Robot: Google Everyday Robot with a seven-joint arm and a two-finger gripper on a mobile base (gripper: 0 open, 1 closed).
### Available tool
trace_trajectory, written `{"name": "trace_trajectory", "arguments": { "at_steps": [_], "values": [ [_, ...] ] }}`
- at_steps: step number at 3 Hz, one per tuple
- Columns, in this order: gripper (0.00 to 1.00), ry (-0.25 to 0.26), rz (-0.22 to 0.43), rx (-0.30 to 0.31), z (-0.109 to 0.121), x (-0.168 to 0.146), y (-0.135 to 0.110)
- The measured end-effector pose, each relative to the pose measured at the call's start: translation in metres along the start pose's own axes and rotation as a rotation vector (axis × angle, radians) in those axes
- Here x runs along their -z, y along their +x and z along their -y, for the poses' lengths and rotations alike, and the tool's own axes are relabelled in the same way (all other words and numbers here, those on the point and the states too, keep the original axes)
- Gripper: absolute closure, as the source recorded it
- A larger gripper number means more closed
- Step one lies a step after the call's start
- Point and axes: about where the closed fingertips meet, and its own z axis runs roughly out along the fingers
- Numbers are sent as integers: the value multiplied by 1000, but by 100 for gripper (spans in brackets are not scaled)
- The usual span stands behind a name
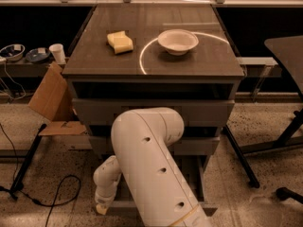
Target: Close bottom drawer
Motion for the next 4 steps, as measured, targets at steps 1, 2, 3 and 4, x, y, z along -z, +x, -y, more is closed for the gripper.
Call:
{"name": "trace_trajectory", "arguments": {
  "at_steps": [1,2,3,4],
  "values": [
    [100,-71,-88,-28,-1,-46,15],
    [100,-98,-154,-36,2,-67,24],
    [100,-99,-162,-73,7,-70,25],
    [100,-91,-111,-195,20,-67,25]
  ]
}}
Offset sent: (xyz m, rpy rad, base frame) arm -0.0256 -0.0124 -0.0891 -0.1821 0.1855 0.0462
